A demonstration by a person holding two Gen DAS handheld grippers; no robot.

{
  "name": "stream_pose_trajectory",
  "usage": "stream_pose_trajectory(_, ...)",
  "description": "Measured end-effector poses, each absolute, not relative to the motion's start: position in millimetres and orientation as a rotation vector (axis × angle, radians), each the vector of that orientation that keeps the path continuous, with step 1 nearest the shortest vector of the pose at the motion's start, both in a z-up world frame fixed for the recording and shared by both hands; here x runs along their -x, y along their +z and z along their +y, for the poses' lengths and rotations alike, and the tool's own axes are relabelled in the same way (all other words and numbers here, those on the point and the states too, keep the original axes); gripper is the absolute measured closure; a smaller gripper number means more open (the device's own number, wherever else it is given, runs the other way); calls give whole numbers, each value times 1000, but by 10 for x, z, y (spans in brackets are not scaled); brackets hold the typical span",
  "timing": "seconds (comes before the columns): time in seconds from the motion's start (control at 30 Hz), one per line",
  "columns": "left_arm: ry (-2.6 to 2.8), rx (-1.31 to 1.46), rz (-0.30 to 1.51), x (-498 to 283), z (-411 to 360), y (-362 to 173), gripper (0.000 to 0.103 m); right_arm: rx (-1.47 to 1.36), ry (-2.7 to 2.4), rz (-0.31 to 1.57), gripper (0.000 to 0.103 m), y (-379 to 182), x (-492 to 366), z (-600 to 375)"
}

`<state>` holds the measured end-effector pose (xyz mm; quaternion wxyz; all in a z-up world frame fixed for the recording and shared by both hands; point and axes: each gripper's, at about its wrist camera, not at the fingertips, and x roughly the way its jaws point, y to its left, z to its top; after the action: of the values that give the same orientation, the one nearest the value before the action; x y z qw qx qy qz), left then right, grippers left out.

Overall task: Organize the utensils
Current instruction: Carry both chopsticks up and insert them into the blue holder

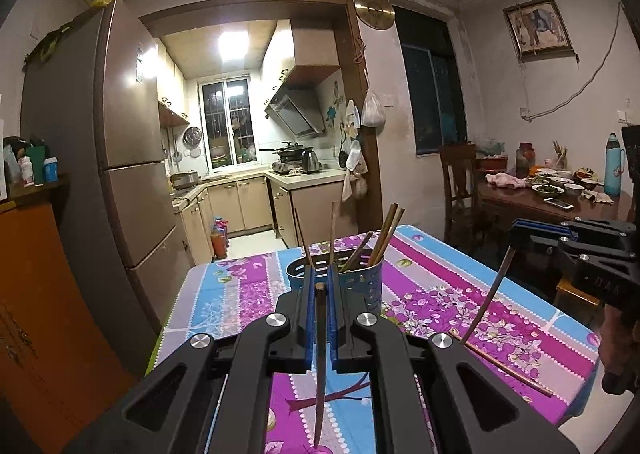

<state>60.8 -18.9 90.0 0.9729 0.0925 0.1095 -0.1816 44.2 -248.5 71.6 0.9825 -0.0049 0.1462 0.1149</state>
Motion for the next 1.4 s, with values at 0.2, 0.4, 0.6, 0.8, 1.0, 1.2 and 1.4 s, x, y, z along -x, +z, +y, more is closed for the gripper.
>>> stream_pose_trajectory(0.2, -304, -211, 250, -703, -294, 784, 96, 7, 238, 304, 98, 726, -471, -2438)
stream_pose_trajectory(0.4, -244, -228, 249, -748, -300, 753, 96, 12, 246, 313, 98, 767, -530, -2356)
stream_pose_trajectory(0.6, -210, -246, 246, -772, -296, 754, 96, 14, 259, 321, 98, 796, -634, -2295)
stream_pose_trajectory(0.8, -190, -247, 250, -857, -289, 763, 96, 28, 256, 317, 98, 888, -801, -2242)
stream_pose_trajectory(1.0, -175, -256, 244, -944, -310, 785, 96, 37, 247, 310, 98, 1004, -989, -2257)
stream_pose_trajectory(1.2, -163, -269, 237, -1080, -342, 853, 96, 51, 227, 288, 98, 1165, -1189, -2291)
stream_pose_trajectory(1.4, -185, -208, 178, -1368, -309, 1254, 96, 28, 200, 236, 98, 1435, -1411, -2364)
